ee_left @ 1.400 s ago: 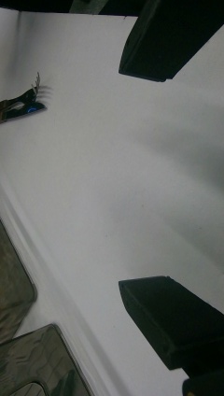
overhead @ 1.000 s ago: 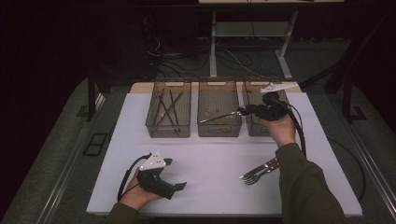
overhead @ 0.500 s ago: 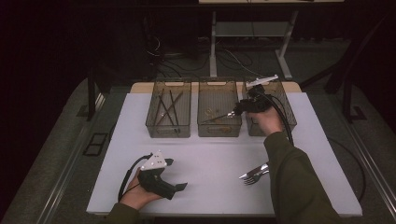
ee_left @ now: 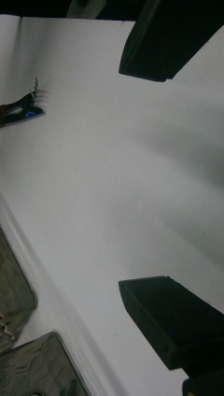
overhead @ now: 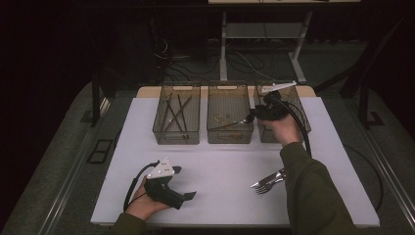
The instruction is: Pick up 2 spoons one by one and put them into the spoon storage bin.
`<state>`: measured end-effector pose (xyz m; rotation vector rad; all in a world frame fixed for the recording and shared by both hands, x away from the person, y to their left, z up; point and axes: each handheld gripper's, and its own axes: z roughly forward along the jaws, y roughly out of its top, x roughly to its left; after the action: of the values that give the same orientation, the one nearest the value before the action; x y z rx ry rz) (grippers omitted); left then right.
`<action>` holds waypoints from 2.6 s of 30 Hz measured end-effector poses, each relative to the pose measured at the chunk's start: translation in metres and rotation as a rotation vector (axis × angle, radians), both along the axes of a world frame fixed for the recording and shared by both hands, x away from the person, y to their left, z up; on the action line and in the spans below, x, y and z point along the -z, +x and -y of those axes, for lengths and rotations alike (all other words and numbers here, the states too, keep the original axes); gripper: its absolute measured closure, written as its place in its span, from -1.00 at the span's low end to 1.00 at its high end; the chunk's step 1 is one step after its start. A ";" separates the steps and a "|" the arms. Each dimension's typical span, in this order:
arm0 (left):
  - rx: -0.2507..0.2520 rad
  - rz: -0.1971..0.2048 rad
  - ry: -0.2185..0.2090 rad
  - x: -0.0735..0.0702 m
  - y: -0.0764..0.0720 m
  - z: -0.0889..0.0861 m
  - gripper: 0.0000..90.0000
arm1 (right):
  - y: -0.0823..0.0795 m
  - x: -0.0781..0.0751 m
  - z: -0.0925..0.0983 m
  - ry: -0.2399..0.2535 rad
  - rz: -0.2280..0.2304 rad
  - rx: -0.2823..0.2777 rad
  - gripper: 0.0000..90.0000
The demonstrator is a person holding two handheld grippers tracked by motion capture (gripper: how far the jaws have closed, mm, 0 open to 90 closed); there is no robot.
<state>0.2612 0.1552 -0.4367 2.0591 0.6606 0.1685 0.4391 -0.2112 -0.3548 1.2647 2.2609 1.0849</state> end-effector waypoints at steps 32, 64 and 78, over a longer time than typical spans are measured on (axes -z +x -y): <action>-0.005 0.006 -0.004 0.000 0.000 0.001 -1.00 | -0.015 0.014 0.008 0.077 0.000 -0.043 0.56; -0.003 0.009 0.015 0.000 0.000 0.000 -1.00 | -0.111 0.039 0.082 0.037 -0.033 -0.106 0.99; -0.003 0.012 0.016 0.000 0.000 -0.001 -1.00 | -0.100 0.072 0.118 -0.094 -0.131 0.009 1.00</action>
<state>0.2611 0.1565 -0.4364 2.0714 0.6573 0.1882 0.3388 -0.3292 -0.4267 1.3417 2.3689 0.9060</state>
